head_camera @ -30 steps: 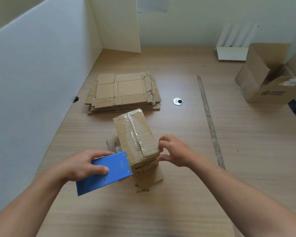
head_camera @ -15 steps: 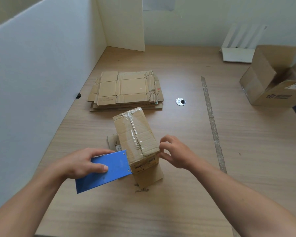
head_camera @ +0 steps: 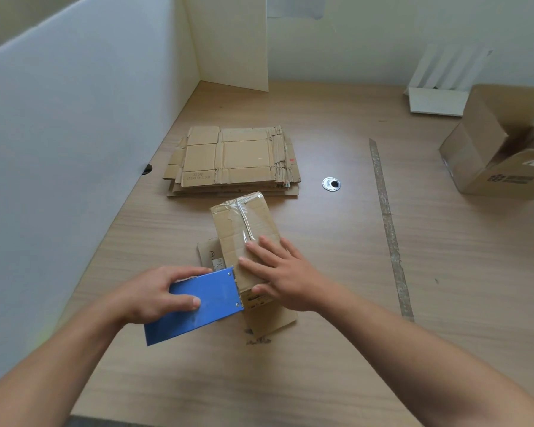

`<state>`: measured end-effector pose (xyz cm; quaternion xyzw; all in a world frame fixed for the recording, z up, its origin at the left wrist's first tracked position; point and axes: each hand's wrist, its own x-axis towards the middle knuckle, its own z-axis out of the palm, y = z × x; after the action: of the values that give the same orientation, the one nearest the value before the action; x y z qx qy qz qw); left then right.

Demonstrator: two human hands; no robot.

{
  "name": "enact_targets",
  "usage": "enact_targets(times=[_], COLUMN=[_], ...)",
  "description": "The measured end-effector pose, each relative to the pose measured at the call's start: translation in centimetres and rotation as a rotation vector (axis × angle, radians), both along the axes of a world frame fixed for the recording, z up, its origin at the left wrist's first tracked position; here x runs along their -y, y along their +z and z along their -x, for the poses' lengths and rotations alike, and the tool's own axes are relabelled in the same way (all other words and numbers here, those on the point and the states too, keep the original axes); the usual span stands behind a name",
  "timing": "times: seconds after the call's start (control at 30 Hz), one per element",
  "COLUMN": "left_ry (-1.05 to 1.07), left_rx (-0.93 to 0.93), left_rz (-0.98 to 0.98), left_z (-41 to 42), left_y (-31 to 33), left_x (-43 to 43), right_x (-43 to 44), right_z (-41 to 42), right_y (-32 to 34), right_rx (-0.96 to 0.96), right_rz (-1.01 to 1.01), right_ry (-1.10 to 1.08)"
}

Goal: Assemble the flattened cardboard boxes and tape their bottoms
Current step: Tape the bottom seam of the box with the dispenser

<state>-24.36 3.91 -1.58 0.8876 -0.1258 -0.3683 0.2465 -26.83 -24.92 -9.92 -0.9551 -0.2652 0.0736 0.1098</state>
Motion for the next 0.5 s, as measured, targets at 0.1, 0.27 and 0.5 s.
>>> enact_targets(times=[0.1,0.27,0.5], left_ry=[0.003,0.037,0.029], left_rx=[0.018,0.041,0.051], left_rz=[0.023,0.074,0.119], left_z=[0.4,1.0,2.0], left_y=[-0.3,-1.0,-0.4], left_x=[-0.1,-1.1,-2.7], right_x=[0.4,0.1,0.2], right_z=[0.3,0.5,0.3], right_y=[-0.8,-1.1,-1.3], right_rx=[0.081,0.226,0.201], right_rz=[-0.025,-0.095,-0.042], right_ry=[0.003,-0.019,-0.028])
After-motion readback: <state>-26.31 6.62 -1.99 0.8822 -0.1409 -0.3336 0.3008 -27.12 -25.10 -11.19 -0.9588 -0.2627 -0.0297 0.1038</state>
